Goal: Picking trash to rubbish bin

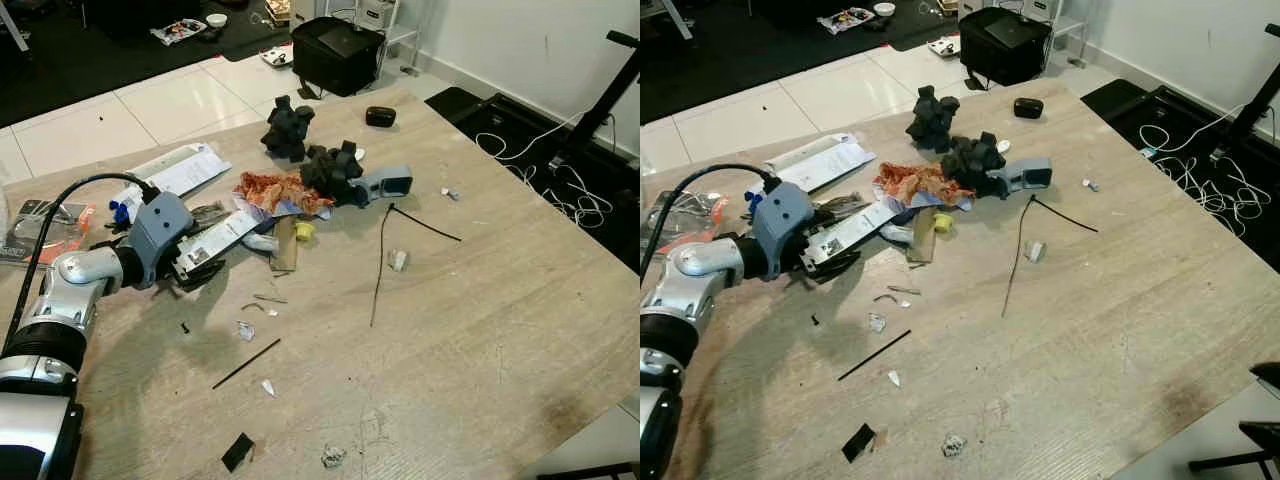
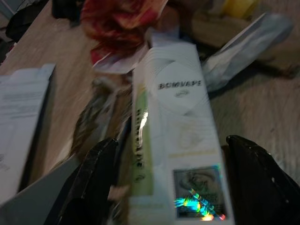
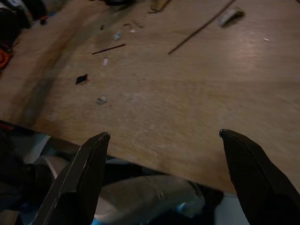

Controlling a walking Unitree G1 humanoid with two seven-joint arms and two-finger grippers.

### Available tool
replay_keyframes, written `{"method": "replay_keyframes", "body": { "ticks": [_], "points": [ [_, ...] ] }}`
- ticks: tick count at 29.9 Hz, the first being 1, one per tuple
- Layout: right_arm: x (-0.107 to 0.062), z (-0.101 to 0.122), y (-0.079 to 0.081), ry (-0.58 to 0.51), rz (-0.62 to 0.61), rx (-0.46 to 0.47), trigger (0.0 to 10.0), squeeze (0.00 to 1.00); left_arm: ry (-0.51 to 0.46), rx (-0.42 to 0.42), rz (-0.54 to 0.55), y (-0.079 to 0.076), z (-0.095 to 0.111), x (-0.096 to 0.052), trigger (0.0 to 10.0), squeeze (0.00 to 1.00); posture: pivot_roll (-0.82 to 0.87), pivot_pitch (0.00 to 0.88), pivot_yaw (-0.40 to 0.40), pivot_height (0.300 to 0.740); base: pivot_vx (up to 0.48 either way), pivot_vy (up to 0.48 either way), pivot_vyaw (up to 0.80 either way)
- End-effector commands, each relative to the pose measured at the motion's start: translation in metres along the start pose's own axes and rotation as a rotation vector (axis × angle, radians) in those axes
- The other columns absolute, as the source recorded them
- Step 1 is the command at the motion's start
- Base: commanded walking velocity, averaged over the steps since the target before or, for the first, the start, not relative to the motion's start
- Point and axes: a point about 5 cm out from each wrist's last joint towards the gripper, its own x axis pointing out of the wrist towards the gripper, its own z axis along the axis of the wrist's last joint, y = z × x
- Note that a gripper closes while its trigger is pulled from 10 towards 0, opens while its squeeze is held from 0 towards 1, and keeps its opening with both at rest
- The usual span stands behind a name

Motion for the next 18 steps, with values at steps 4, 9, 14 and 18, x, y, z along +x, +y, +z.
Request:
{"method": "replay_keyframes", "body": {
  "ticks": [4, 9, 14, 18],
  "points": [
    [0.014, -0.002, 0.008, -0.005, 0.069, 0.016, 10.0, 0.0, 0.003, 0.02, -0.028, -0.011, -0.002, 0.008, 10.0, 0.0, -0.27, 0.378, 0.047, 0.74, 0.0, 0.0, 0.0],
    [0.02, 0.007, 0.017, 0.026, 0.12, 0.008, 10.0, 0.0, 0.046, 0.02, 0.008, -0.019, -0.009, 0.017, 10.0, 0.0, -0.29, 0.399, 0.04, 0.74, 0.0, 0.0, 0.0],
    [0.02, 0.007, 0.02, 0.031, 0.125, 0.009, 10.0, 0.0, 0.063, 0.02, 0.018, -0.024, -0.013, 0.021, 10.0, 0.0, -0.29, 0.4, 0.038, 0.74, 0.0, 0.0, 0.0],
    [0.021, 0.01, 0.021, 0.024, 0.117, -0.004, 10.0, 0.0, 0.07, 0.021, 0.034, -0.024, -0.013, 0.022, 10.0, 0.0, -0.29, 0.399, 0.039, 0.74, 0.0, 0.0, 0.0]
  ]
}}
